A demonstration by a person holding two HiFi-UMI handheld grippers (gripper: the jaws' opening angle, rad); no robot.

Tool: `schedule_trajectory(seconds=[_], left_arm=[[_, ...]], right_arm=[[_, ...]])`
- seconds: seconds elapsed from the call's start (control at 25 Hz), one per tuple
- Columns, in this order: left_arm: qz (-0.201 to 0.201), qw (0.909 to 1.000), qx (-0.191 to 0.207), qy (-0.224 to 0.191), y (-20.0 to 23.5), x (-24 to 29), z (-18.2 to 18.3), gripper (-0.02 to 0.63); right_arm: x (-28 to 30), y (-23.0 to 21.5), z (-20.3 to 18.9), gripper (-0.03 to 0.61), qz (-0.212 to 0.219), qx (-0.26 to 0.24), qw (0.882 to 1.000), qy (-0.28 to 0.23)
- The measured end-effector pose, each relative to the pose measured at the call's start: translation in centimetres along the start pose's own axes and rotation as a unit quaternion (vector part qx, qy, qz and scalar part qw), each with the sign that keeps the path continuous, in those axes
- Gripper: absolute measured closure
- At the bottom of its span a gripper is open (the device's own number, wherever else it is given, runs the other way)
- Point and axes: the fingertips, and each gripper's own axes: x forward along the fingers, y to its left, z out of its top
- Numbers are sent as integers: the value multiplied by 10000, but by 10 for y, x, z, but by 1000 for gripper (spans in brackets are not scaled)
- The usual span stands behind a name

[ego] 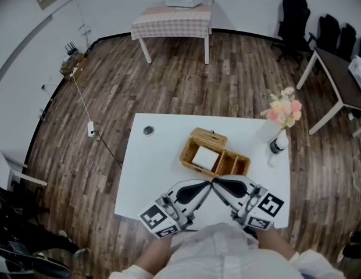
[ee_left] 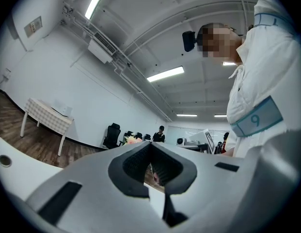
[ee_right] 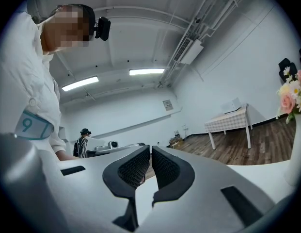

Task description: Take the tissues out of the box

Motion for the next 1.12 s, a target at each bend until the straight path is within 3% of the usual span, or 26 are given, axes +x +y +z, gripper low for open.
schedule_trajectory(seconds=[0.4, 0.68, 1.12], left_arm=[[29, 9999, -66, -70, 20, -18, 3, 614], [11, 9999, -62, 108, 22, -29, -8, 612], [-87, 9995, -133, 276, 28, -31, -23, 612]], right_arm=[[27, -13, -14, 543, -11, -32, 9996, 274], [41, -65, -39, 537, -371, -439, 9928, 1048], [63, -123, -98, 338, -723, -665, 9691, 2262]])
